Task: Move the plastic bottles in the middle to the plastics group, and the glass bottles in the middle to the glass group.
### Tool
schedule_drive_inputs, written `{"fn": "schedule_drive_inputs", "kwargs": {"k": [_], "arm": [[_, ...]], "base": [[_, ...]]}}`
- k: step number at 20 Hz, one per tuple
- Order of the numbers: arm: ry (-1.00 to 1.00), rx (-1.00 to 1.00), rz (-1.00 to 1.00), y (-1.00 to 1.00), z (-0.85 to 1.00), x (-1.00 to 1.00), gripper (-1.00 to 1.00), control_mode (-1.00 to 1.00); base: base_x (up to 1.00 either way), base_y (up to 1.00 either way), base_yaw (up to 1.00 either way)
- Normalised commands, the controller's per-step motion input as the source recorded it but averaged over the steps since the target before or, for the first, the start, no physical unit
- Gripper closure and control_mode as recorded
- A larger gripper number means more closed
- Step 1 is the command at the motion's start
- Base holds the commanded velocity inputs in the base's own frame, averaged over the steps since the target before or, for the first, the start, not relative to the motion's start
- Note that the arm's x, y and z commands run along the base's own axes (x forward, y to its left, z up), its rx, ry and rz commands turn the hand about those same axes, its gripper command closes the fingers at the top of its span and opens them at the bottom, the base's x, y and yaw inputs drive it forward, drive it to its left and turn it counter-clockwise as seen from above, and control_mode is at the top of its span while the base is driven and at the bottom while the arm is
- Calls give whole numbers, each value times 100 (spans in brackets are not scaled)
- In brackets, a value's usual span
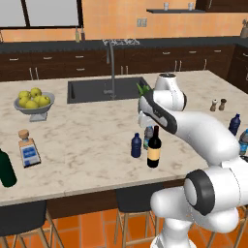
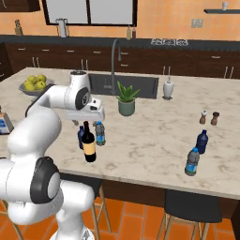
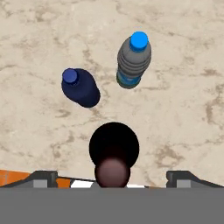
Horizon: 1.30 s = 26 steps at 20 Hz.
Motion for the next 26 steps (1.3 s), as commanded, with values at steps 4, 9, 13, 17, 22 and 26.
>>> {"fn": "schedule_drive_inputs", "kwargs": {"k": [4,9,13,17,22,26], "arm": [[8,-3,0,0,-19,18,-100,-100],[1,-1,3,0,-8,2,-100,-100],[0,0,0,0,-2,-38,-100,-100],[0,0,0,0,-11,-11,-100,-100],[-8,0,4,0,-13,4,-100,-100],[-3,0,8,0,-8,0,-100,-100]], "base": [[0,0,0],[0,0,0],[0,0,0],[0,0,0],[0,0,0],[0,0,0]]}}
